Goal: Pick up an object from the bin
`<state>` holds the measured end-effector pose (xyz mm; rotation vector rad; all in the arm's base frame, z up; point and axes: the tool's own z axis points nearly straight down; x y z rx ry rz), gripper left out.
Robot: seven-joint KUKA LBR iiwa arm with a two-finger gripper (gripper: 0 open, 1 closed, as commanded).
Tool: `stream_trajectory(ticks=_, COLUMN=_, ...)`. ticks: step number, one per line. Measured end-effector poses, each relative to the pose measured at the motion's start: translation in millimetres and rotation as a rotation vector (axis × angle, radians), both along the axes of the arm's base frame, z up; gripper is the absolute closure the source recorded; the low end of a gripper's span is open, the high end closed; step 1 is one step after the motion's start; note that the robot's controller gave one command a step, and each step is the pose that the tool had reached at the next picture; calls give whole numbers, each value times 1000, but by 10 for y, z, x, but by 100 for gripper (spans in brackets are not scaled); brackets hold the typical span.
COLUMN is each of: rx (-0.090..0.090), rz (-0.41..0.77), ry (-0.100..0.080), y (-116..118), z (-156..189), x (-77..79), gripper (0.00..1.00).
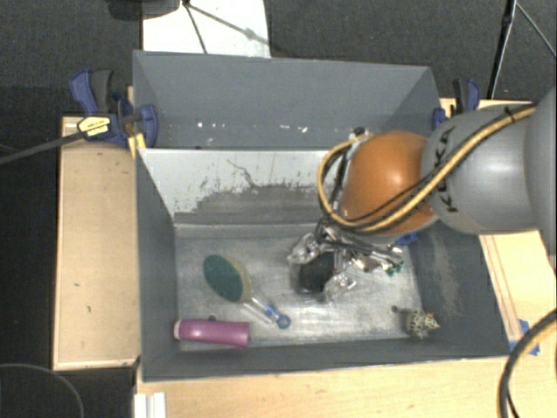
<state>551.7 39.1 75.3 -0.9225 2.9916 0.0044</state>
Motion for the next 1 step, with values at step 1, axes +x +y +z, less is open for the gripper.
stream_trajectory(ticks=1, rx=-4, rz=-3, ry=0, y=3, z=1033, x=24, gripper=100)
